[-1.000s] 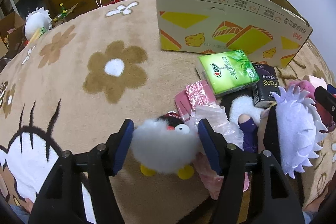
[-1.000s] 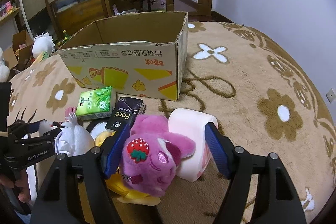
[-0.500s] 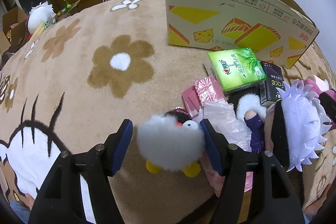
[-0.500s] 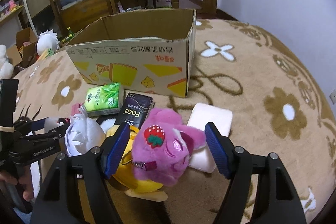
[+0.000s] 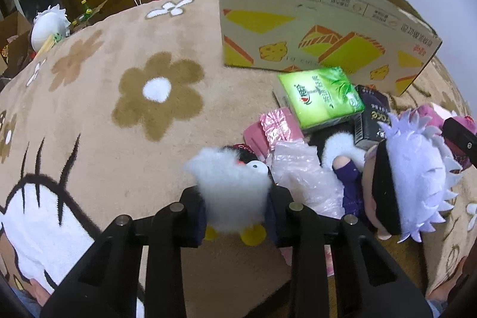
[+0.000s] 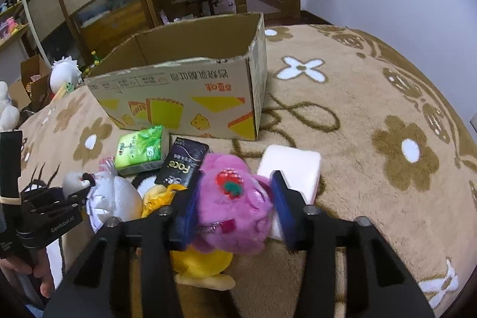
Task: Organize soft objects
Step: 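Grasp the white chick plush with the left tool while the right tool grasps the pink bear, then lift both plushes and carry them over the cardboard box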
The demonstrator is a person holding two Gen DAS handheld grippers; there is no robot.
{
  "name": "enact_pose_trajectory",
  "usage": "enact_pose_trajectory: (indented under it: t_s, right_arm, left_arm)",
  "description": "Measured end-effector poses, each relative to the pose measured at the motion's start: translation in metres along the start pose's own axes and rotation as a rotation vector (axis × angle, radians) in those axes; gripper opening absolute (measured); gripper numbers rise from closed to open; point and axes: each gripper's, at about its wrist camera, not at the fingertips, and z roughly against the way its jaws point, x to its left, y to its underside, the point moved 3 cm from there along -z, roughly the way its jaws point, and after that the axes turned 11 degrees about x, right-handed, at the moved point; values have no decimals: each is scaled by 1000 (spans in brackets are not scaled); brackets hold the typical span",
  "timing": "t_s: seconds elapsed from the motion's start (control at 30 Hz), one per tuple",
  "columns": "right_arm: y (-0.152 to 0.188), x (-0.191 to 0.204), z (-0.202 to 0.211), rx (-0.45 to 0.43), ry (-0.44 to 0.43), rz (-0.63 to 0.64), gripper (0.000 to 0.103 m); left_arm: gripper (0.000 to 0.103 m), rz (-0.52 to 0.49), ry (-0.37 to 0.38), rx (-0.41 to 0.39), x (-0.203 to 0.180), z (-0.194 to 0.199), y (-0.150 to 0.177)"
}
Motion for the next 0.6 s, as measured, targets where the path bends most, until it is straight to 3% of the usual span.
enact_pose_trajectory:
  t_s: [0.13, 0.6]
  right_arm:
    - [-1, -1, 1, -3, -7, -5, 46]
    - [-8, -4, 9, -48, -48, -23, 45]
  left_arm:
    - [29, 20, 37, -20, 4, 3, -2]
    - [29, -8, -1, -81, -4, 17, -7]
